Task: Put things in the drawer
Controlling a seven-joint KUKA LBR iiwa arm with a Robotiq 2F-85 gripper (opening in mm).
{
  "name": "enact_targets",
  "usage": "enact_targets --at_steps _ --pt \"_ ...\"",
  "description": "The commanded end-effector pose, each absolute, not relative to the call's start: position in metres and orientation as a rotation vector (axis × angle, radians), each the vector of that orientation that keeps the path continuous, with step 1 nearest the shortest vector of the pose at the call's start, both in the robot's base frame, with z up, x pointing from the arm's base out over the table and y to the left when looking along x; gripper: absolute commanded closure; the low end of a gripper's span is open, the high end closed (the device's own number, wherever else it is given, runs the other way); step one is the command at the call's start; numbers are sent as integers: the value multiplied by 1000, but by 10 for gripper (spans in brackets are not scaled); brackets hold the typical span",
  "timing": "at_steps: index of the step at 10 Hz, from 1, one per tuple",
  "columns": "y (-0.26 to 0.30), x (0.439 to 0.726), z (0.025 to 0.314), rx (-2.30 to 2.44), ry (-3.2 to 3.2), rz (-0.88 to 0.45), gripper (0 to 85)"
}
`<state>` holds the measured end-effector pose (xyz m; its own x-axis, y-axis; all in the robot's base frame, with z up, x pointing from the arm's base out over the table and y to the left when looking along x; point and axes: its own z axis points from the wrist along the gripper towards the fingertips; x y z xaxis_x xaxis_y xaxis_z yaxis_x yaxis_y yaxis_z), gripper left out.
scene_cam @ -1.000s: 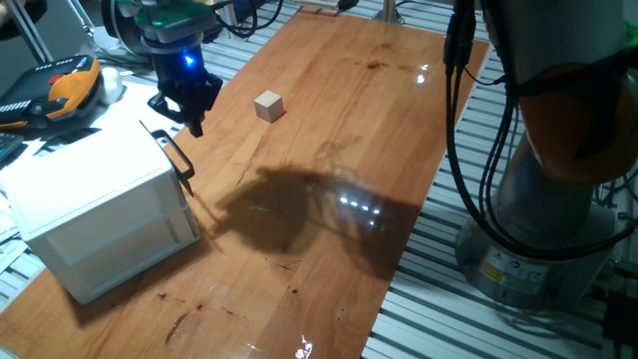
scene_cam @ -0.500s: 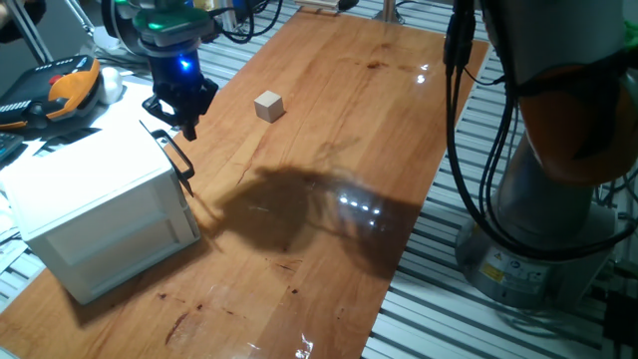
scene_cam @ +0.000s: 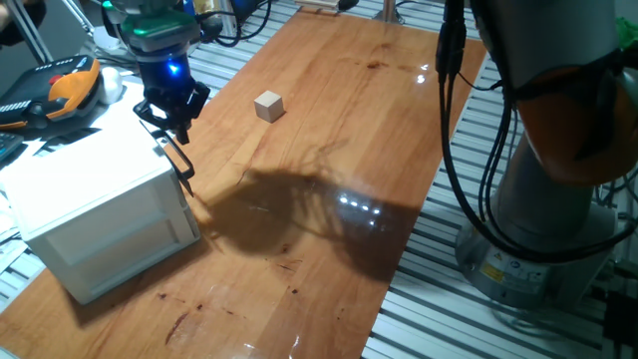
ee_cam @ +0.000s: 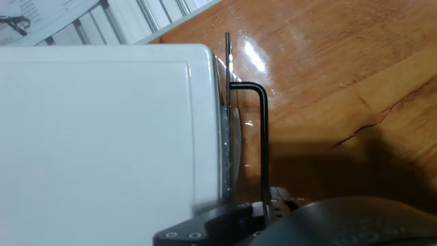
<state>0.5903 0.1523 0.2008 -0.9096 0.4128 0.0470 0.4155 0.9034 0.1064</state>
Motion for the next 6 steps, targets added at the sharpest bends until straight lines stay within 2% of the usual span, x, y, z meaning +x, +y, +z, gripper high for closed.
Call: enact_targets --at_steps 1,2,4,6 --pt "153 590 201 -650 -3042 -185 850" --pt "153 590 201 -622 -3048 -184 850" --pt "152 589 202 -666 -3070 -174 510" --pt "151 588 203 -692 -3074 -171 510"
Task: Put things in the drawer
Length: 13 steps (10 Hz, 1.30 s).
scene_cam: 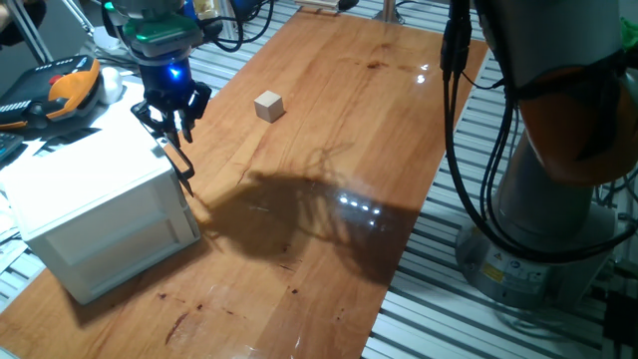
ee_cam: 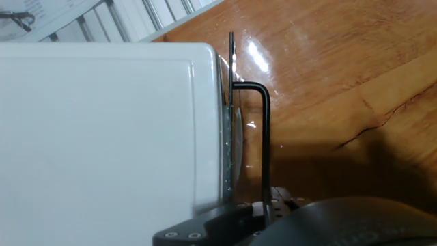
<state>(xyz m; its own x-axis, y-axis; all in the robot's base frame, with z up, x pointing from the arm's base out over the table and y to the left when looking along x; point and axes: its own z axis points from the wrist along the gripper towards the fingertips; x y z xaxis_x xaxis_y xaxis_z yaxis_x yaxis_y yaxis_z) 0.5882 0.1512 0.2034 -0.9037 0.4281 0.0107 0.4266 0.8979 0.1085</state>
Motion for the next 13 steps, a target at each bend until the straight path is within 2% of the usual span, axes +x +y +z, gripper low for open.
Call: enact_targets --at_steps 1,2,7,8,13 --pt "151 588 203 691 3046 167 510" --pt "150 589 203 697 3043 165 680" --pt "150 591 200 697 3038 181 680" --pt "150 592 199 697 3036 179 510" --pt "151 593 197 708 3031 181 510"
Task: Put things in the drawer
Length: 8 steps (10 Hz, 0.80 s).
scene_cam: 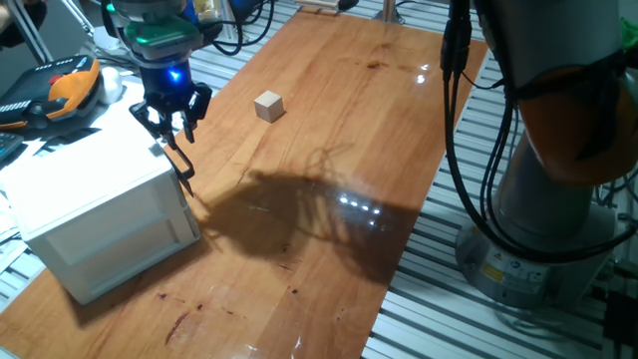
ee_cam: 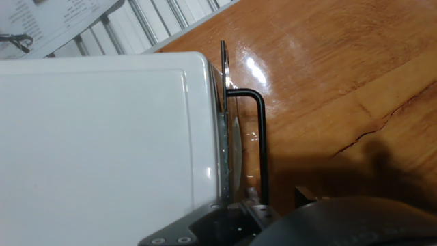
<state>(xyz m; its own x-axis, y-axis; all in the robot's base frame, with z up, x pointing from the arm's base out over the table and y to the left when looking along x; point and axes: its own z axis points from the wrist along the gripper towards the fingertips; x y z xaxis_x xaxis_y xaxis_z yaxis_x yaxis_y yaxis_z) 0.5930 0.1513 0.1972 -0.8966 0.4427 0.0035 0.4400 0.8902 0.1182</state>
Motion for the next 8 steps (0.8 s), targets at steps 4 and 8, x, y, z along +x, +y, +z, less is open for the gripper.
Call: enact_targets --at_steps 4,8 --pt "152 596 192 711 3022 176 510" --pt "152 599 186 709 3023 178 510"
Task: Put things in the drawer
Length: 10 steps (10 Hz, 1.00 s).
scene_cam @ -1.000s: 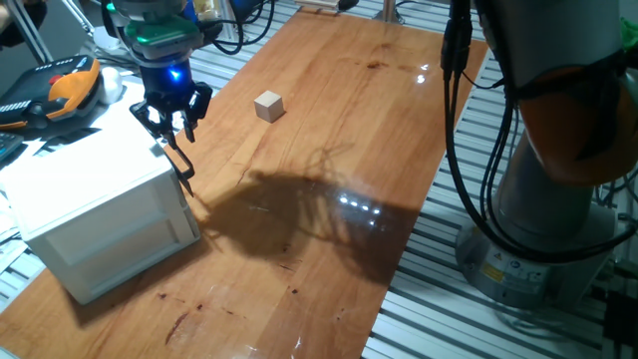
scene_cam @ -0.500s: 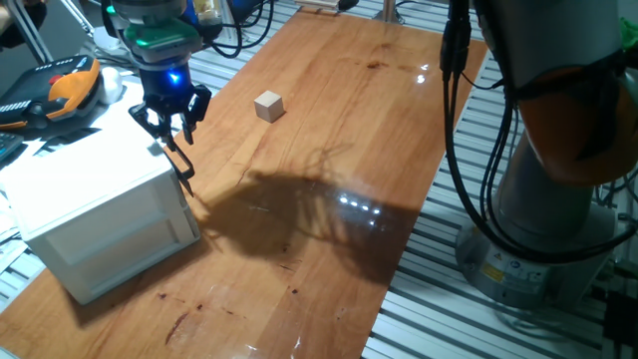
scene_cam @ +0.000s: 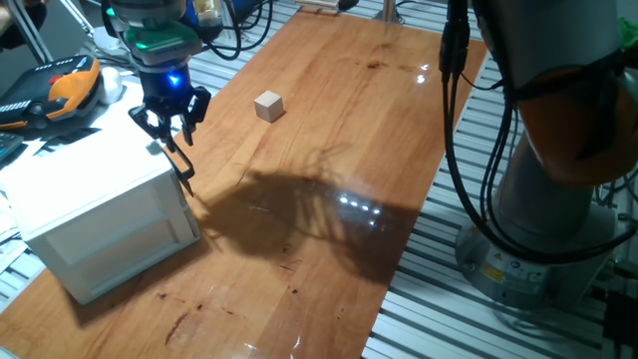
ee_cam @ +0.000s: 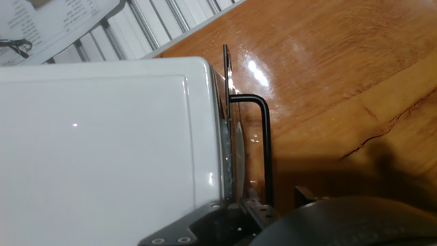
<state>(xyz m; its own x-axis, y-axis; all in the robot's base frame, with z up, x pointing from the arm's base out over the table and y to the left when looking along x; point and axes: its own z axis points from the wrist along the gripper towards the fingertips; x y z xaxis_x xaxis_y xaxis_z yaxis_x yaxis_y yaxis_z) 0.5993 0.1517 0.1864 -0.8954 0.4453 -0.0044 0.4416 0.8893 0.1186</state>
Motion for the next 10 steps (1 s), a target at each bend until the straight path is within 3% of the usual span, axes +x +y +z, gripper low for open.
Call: enact_targets --at_steps 1,9,10 --pt "152 600 185 712 3023 181 510" --pt "152 603 180 709 3012 167 510" --pt "152 603 180 707 3011 165 680"
